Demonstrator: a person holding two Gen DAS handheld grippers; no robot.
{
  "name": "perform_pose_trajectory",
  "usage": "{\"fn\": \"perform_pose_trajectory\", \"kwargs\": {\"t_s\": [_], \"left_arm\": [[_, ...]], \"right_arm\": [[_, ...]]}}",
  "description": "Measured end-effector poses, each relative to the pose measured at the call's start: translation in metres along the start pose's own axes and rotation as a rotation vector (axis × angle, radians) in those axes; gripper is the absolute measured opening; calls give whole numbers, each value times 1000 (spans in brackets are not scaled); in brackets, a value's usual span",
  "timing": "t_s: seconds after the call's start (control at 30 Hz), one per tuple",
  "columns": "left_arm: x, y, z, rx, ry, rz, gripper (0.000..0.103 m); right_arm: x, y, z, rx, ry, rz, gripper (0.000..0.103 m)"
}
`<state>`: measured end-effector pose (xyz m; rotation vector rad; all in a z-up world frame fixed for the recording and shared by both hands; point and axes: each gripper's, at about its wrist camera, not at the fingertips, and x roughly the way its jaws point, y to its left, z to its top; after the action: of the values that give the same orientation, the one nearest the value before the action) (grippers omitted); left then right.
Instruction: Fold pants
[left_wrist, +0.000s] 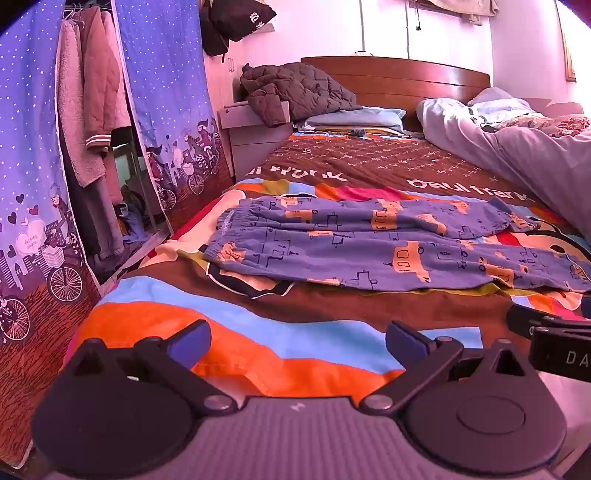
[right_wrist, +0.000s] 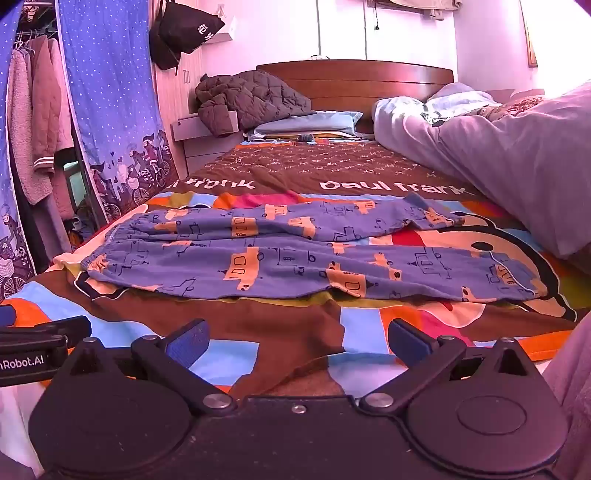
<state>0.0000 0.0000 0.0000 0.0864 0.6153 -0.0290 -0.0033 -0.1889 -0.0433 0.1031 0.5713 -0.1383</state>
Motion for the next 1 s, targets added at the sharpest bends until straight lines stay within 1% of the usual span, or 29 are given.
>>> {"fn": "perform_pose_trajectory", "kwargs": {"t_s": [0.47, 1.0], "left_arm": [[4, 9, -1, -22, 8, 6, 103], [2, 5, 0, -16, 12, 17, 103]], "right_arm": [[0, 0, 0, 0, -1, 0, 102], [0, 0, 0, 2, -4, -2, 102]]}}
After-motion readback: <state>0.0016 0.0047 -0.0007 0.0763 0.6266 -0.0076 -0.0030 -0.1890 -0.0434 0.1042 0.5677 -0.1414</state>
